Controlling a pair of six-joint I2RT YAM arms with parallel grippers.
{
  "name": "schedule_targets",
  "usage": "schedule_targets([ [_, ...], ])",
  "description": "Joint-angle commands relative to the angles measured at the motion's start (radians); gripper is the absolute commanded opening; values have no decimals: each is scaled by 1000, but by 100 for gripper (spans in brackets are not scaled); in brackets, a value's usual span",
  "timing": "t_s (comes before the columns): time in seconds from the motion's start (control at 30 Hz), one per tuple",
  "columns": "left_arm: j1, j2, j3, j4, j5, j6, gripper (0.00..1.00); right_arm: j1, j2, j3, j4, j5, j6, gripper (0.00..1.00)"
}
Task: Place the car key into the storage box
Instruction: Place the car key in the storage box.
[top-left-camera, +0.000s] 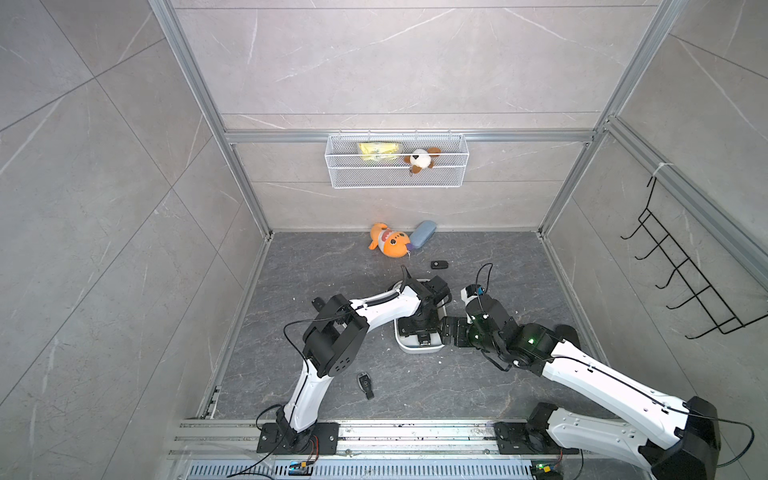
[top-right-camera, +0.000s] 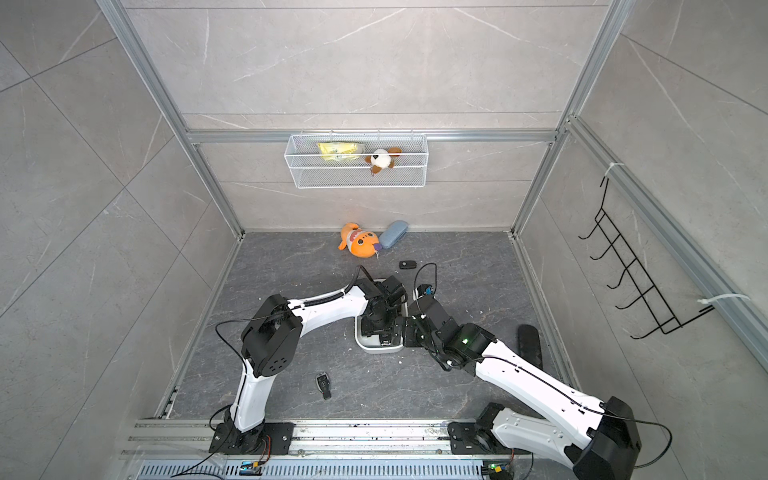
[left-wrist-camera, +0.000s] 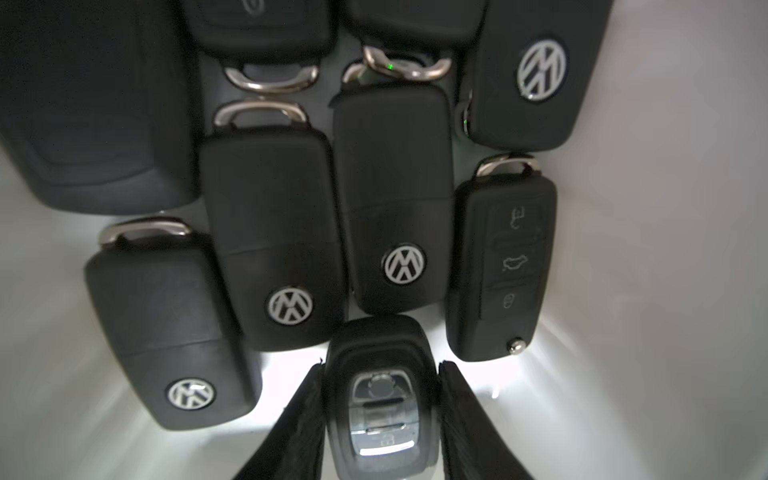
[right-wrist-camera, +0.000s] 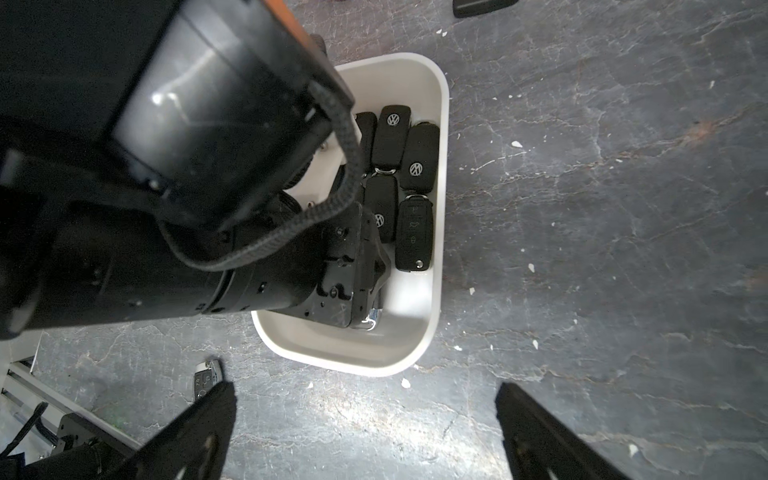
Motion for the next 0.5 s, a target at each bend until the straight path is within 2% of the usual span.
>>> schedule_targets([
  [0.0,-6,8,36,-2,25,-15,31,6,-10,-12,-24,21,10,99],
  [0.13,-6,9,35,-4,26,-8,41,6,-1,-9,-21,19,9,100],
  [0.37,-6,-21,37,-12,22,6,52,6,15,-1,-9,16,6,100],
  [0.47,-6,-38,37,-18,20,9,52,6,23,5,-7,18,2,100],
])
